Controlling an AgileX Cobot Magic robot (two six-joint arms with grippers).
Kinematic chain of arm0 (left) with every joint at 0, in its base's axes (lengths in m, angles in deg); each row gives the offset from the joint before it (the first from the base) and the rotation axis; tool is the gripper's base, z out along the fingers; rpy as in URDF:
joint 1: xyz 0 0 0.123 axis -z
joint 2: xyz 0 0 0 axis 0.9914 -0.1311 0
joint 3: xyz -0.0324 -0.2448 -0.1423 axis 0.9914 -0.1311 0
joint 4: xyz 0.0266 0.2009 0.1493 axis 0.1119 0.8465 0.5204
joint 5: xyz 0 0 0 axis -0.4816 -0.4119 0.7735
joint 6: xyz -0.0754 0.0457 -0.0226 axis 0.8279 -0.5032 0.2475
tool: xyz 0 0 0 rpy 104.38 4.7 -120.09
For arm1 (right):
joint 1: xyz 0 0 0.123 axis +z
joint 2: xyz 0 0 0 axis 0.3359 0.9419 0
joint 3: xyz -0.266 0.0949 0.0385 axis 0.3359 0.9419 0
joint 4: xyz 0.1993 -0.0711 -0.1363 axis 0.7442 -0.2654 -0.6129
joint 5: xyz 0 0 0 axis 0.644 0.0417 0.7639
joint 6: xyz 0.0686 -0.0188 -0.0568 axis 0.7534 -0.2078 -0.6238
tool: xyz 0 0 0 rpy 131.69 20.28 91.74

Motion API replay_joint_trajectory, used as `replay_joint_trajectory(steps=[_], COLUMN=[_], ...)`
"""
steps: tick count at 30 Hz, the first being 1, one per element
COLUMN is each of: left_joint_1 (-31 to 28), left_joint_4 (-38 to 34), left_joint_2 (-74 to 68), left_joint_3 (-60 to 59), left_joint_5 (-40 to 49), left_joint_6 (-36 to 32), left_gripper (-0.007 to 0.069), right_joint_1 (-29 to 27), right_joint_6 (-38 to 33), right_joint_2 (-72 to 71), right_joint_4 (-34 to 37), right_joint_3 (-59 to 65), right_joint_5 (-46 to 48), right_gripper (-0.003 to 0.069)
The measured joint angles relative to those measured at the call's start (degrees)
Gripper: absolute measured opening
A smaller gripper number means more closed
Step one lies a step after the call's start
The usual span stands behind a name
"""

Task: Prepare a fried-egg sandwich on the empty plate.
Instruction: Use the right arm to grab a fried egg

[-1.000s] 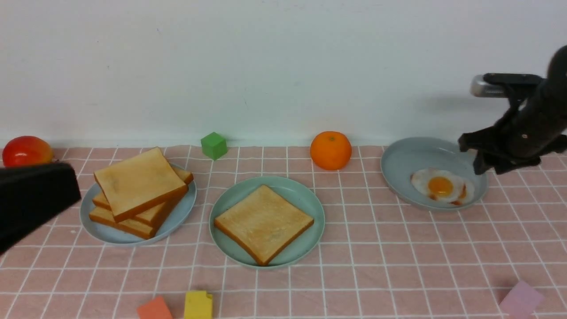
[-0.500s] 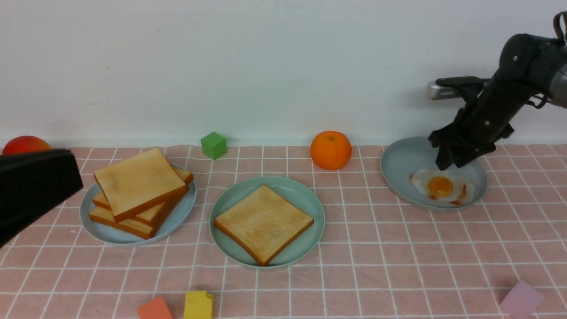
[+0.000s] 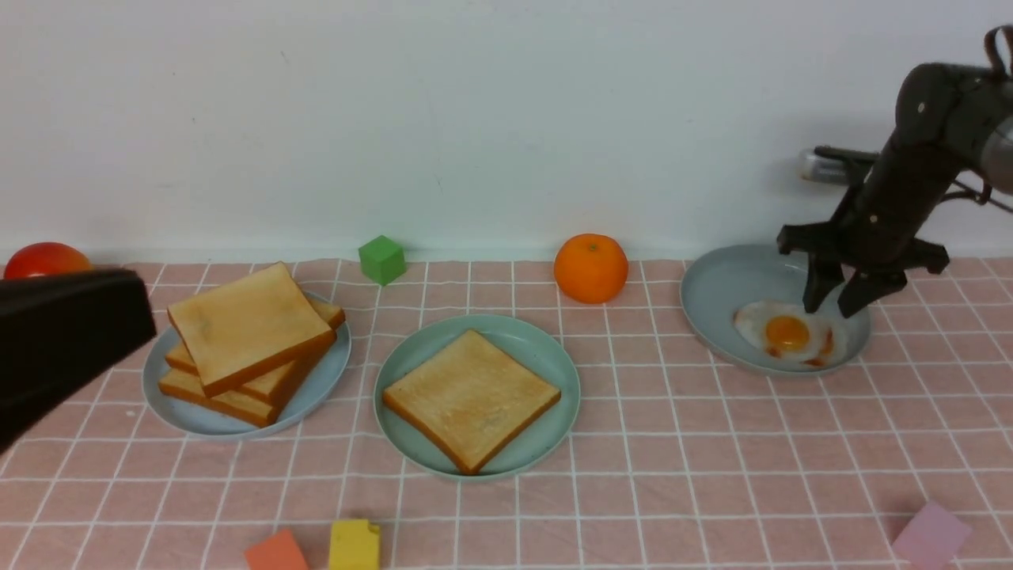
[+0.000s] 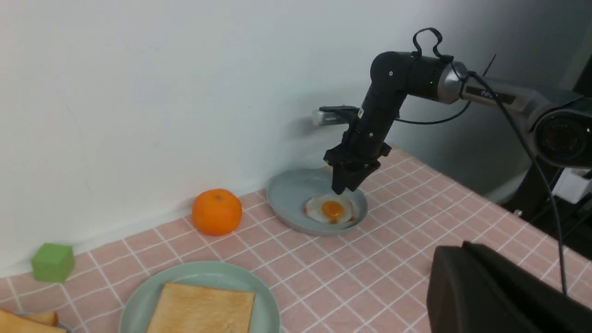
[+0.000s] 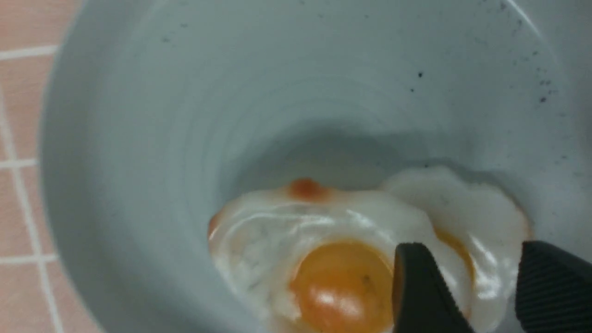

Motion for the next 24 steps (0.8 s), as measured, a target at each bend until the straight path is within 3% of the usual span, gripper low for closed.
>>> replay_joint_trajectory(steps=[17,22,24], left_joint_1=[0.0,0.0,0.0], left_joint_4=[0.12,0.12,0.12], left_joint_2=[-3.44,-3.44,-3.44], left_joint_3=[0.0,0.0,0.0], left_joint_5=[-0.19,-0.47,-0.54], left_joint_6=[0.0,0.0,0.0], left_gripper=[-0.0013,-0.0013,-0.0013], right_joint_1=[-0.51,-0.18,0.88], right_joint_6=[3.17,-0.55,-6.56], right_joint_2=[1.32,0.31,0.07], right_joint_4=[3.12,3.45,3.45], right_joint_3=[-3.7,-5.25,-5.56], right_joint_5=[0.19,0.24,0.31], right_gripper=[0.0318,0.0318,0.0318])
